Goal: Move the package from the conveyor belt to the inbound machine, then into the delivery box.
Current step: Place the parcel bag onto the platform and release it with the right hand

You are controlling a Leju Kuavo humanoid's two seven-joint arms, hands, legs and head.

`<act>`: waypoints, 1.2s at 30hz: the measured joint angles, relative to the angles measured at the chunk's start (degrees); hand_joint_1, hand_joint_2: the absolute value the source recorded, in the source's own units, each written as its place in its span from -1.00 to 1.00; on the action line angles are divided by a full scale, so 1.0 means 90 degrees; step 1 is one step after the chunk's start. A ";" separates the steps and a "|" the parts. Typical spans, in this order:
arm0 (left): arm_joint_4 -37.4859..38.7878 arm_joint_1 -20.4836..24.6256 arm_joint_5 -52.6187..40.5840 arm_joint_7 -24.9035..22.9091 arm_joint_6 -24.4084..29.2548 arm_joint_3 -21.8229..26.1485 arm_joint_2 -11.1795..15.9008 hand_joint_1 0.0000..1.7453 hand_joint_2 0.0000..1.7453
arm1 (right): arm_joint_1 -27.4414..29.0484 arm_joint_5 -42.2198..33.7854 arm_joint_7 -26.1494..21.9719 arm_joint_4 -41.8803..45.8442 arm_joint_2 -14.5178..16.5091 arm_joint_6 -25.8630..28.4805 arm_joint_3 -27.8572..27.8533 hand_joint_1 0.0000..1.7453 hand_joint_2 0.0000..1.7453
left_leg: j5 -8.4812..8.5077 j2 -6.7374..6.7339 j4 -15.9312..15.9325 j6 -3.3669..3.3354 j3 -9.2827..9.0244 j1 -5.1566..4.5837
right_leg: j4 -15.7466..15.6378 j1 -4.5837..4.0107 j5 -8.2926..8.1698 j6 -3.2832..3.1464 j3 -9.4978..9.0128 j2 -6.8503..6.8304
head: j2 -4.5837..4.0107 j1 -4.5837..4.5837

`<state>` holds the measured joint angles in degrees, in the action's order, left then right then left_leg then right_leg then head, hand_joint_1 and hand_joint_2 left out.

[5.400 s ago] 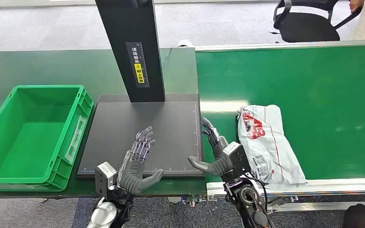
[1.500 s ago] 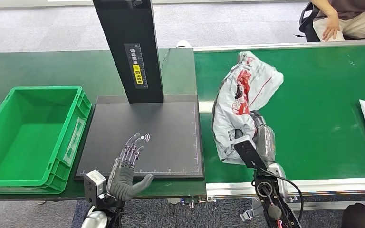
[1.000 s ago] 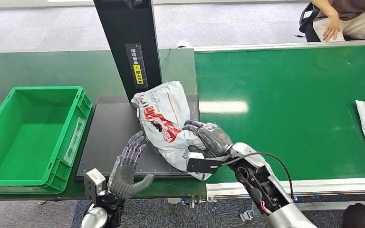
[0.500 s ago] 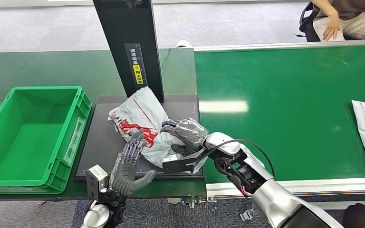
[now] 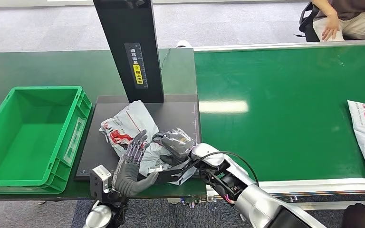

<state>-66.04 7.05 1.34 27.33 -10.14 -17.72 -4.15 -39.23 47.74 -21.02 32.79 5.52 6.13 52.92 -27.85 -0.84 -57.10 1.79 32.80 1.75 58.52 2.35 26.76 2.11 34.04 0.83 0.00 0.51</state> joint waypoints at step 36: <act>-0.0296 -0.0154 -0.0883 -0.0150 0.0752 0.0028 -0.0003 -1.00 1.00 | 0.1280 -0.2868 -0.1132 0.1557 -0.0062 0.0289 -0.2580 -1.00 1.00 | 0.0000 0.0002 0.0000 0.0000 0.0000 0.0000 | -0.0002 0.0001 0.0000 0.0000 0.0000 -0.0001 | 0.0000 0.0001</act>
<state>-68.70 5.67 -6.60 25.98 -3.37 -17.46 -4.18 -27.70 21.93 -31.21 46.80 4.96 8.74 29.70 -27.85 -0.83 -57.10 1.80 32.80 1.75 58.50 2.35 26.77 2.11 34.04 0.82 0.00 0.52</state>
